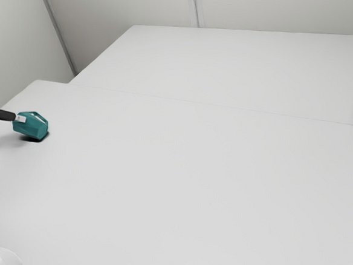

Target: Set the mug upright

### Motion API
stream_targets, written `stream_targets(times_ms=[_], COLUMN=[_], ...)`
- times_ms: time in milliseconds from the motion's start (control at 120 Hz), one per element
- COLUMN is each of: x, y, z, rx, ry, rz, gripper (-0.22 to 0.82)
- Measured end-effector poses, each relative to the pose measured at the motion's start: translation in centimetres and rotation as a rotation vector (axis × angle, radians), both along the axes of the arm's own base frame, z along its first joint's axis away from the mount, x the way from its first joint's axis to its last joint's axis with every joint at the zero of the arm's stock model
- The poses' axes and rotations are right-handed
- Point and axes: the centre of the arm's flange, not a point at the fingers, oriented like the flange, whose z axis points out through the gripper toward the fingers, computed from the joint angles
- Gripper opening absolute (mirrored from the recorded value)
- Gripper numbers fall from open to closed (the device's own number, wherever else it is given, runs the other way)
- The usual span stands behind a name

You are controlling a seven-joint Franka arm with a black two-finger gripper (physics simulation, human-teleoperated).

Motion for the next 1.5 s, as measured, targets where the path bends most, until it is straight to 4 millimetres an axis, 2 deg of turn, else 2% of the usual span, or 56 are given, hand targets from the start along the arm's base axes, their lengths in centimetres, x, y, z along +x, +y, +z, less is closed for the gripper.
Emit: stream_targets(times_ms=[92, 233, 617, 708, 808, 875, 933, 1075, 1158, 1242, 1408, 1500], x=[0.1, 0.3, 0.8, 1.0, 1.9, 3.2, 4.4, 8.7, 10.9, 11.4, 13.7, 13.8], y=[-0.1, -0.3, -0.8, -1.3, -2.9, -5.1, -8.2, -18.3, -24.3, -28.1, -34.6, -38.1], z=[0.1, 0.0, 1.5, 3.1, 5.6, 8.3, 10.7, 17.4, 19.5, 20.0, 18.5, 17.7], rx=[-0.006, -0.012, -0.004, 0.014, 0.058, 0.111, 0.163, 0.349, 0.436, 0.483, 0.562, 0.608], ry=[-0.009, -0.018, -0.035, -0.034, -0.017, 0.008, 0.044, 0.119, 0.15, 0.184, 0.248, 0.29], rz=[-0.001, -0.004, -0.009, -0.02, -0.054, -0.096, -0.146, -0.291, -0.36, -0.385, -0.422, -0.422], gripper=[-0.03, -0.1, -0.18, -0.18, -0.18, -0.18, -0.18, -0.18, -0.18, -0.18, -0.18, -0.18])
